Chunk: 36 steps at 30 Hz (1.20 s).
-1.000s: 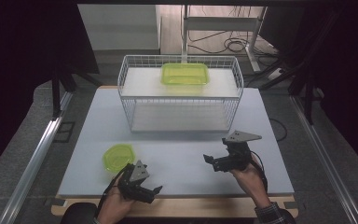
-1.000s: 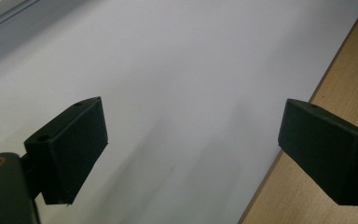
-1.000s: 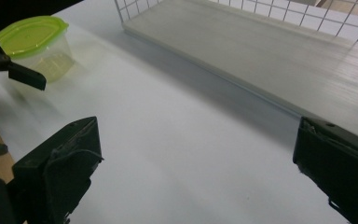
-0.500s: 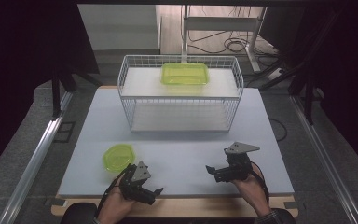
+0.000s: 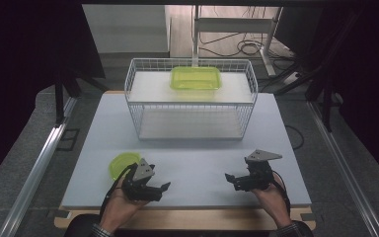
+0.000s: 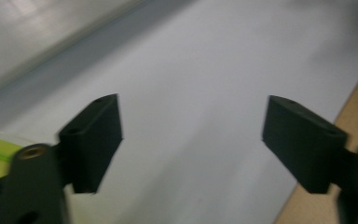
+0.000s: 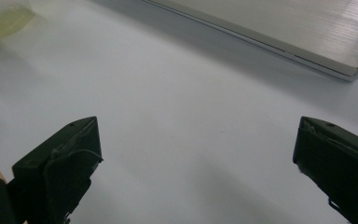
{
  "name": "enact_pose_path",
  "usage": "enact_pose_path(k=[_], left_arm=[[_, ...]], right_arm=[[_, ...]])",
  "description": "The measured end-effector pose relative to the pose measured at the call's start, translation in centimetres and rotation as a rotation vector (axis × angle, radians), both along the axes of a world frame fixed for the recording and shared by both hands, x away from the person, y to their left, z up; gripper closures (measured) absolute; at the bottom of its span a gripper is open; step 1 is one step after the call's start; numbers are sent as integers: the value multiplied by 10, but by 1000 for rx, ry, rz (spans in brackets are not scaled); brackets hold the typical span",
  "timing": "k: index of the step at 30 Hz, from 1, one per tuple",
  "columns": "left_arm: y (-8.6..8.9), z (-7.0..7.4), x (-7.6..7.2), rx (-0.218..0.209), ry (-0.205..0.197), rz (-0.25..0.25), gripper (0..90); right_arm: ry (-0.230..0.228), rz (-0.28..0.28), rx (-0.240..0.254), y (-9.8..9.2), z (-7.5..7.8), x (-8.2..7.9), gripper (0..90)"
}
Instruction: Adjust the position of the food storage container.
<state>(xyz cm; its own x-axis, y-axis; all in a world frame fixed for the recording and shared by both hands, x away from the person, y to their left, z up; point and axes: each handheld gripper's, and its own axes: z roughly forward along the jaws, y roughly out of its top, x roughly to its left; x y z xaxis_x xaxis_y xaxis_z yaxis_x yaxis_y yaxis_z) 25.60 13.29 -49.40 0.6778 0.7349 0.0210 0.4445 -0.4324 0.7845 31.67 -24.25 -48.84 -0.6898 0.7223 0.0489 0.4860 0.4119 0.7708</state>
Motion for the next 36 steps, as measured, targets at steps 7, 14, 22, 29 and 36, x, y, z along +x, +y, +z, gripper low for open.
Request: enact_pose_path(k=[7,14,22,29,36], left_arm=[[20,18,15,-22,-19,59,515],[50,24,28,-57,-6,167,820],[99,15,31,-40,1,304,900],[128,2,23,-2,8,412,900],[133,-11,16,30,34,441,900]], right_arm=[[11,-9,-4,-3,-3,2,14],[4,-17,2,-6,-5,4,20],[13,-20,26,-11,-9,7,24],[21,-11,16,-9,-12,7,25],[20,-5,2,-7,-14,7,27]])
